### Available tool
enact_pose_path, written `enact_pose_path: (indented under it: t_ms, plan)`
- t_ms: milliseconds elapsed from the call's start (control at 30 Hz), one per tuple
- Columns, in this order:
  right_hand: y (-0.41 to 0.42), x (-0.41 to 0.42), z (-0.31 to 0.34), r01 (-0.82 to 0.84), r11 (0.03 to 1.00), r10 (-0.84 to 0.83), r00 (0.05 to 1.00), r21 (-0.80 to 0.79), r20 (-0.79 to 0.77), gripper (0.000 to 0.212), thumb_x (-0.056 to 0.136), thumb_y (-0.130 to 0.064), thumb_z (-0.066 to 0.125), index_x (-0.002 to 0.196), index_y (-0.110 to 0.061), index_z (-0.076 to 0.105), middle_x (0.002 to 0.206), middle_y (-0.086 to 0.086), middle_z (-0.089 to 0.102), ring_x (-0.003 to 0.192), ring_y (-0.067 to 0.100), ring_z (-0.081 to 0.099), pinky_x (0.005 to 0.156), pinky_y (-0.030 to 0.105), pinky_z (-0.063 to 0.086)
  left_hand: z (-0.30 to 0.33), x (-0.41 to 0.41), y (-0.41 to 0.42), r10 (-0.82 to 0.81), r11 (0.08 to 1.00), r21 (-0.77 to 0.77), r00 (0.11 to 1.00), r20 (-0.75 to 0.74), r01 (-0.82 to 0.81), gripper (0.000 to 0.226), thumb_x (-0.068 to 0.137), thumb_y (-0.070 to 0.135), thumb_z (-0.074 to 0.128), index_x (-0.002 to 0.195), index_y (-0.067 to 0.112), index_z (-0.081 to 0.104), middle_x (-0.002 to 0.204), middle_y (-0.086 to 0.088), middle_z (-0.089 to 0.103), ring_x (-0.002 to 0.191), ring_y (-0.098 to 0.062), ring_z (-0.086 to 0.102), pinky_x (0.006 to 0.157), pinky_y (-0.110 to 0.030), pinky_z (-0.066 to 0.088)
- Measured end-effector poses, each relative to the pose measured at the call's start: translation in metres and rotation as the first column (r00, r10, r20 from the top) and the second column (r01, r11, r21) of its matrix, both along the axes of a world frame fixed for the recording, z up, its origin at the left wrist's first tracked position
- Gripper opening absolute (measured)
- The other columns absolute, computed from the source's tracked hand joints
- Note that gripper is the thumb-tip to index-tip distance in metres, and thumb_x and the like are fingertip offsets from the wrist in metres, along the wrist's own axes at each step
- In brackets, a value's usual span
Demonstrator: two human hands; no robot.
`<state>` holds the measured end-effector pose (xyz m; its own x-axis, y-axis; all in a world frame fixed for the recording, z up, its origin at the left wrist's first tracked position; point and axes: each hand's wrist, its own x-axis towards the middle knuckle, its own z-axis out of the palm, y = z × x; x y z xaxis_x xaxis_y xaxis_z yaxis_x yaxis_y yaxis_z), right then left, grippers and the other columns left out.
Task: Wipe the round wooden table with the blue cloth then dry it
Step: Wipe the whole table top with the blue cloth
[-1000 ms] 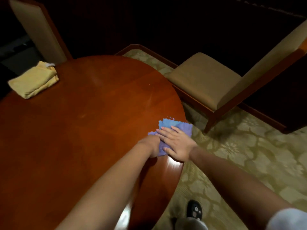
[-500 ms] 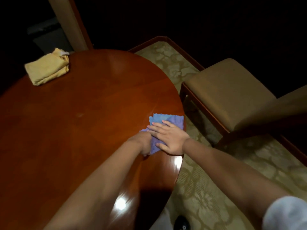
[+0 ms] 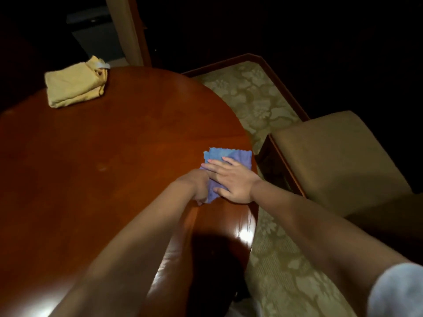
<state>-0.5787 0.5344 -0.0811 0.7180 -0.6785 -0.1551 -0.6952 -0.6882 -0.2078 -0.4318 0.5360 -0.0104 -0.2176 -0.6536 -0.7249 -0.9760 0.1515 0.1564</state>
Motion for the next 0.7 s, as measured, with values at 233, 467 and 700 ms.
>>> enact_pose_path:
  t_ms: [233,467,700]
  plan:
    - [-0.039,-0.008,0.002,-0.052,0.999,0.052,0.999,0.016,-0.002,0.072,0.089,-0.051,0.016,0.153,-0.017,0.017,0.16,-0.003,0.014,0.148,0.015,0.006,0.117,0.035,-0.004,-0.006,-0.008,-0.031,0.089,0.996,0.006,0.996,-0.019,-0.089,0.021,0.084,0.005,0.067,0.104,0.0,0.071,0.104,-0.01,0.072,0.101,-0.018,0.066,0.087,-0.025,0.05]
    - [-0.04,-0.006,0.006,-0.042,0.999,0.042,0.999,0.035,-0.026,0.062,0.101,-0.045,0.031,0.154,-0.025,0.006,0.161,-0.006,0.001,0.148,0.012,-0.005,0.115,0.033,-0.011,-0.007,-0.015,-0.024,-0.036,0.998,-0.046,0.991,0.132,0.042,0.031,0.091,0.013,0.057,0.121,0.003,0.061,0.125,-0.014,0.06,0.115,-0.029,0.057,0.098,-0.036,0.046]
    - [0.021,-0.01,0.01,-0.086,0.991,0.09,0.995,0.1,-0.031,0.06,0.102,-0.041,0.028,0.154,-0.024,0.002,0.161,-0.006,-0.005,0.147,0.011,-0.009,0.116,0.036,-0.011,0.01,-0.036,0.05,-0.067,0.993,-0.08,0.971,0.228,0.087,0.037,0.1,0.018,0.039,0.131,0.0,0.051,0.136,-0.017,0.052,0.124,-0.032,0.048,0.102,-0.034,0.036]
